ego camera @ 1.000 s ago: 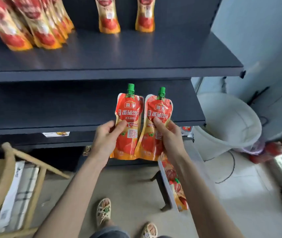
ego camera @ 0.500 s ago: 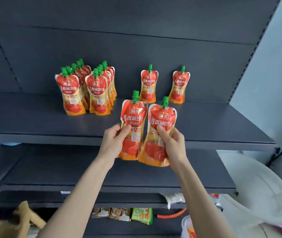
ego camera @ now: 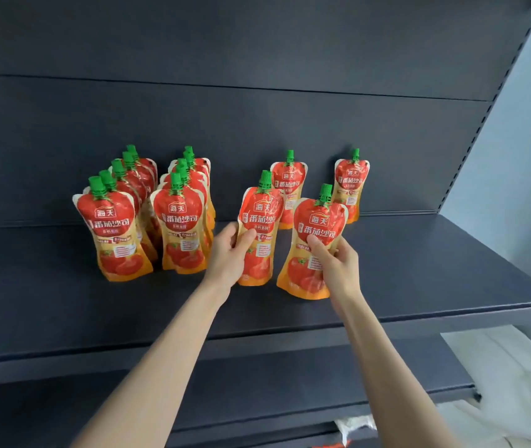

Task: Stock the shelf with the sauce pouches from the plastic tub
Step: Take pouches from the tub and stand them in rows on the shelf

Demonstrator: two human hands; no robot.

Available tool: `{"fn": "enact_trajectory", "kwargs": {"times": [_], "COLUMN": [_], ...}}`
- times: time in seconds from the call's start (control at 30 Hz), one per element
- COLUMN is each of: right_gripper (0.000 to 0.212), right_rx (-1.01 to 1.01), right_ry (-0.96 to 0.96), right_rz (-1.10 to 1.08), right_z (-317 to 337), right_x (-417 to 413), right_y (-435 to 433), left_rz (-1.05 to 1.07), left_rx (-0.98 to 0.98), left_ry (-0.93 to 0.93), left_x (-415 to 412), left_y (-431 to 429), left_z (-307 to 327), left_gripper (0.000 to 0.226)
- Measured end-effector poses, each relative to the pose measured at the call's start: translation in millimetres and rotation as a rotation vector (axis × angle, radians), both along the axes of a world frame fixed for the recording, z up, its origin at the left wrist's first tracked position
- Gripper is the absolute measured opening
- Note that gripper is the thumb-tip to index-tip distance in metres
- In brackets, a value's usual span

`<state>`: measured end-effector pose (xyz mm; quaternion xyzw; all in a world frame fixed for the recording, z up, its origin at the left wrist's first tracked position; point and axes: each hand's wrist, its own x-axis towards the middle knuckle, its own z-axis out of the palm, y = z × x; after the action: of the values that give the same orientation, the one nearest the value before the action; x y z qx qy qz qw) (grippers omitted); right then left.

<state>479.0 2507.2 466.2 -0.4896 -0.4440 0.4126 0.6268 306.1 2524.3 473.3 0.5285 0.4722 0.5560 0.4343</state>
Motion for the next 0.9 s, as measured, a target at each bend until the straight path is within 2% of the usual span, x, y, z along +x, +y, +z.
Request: {"fn": "enact_trajectory", "kwargs": {"times": [0.37,0.53,0.67,0.8,0.9], "right_gripper": [0.013,0.010,0.011,0.017,0.029], "right_rx": [0.026,0.068,0.068,0.039,0.028], "right_ry": [-0.031,-0.102,-0.095,-0.114,-0.115], "right_rz": [0.108,0.166,0.214,0.200,0.206], "right_z": [-9.2,-17.4,-19.2,-21.2,-23.2], "right_x": [7.5,9.4,6.0,-0.2,-5.2], "right_y": [108.7,144.5,162.4,173.3,176.1], "left_rz": [0.151,0.218,0.237,0.270,0.290], "left_rx": [-0.005,-0.025,-0.013,-0.025,-0.011], "left_ry": [0.003,-0.038,-0.038,-0.037,-0.038], "left_x": [9.9,10.2,4.2,-1.2,-1.9], "left_y": [69.3,84.4,87.0,84.4,80.1], "left_z": [-16.7,-28.6,-33.1,-38.0,-38.4], "left_gripper": [0.014,0.027,0.017,0.031,0.032]}}
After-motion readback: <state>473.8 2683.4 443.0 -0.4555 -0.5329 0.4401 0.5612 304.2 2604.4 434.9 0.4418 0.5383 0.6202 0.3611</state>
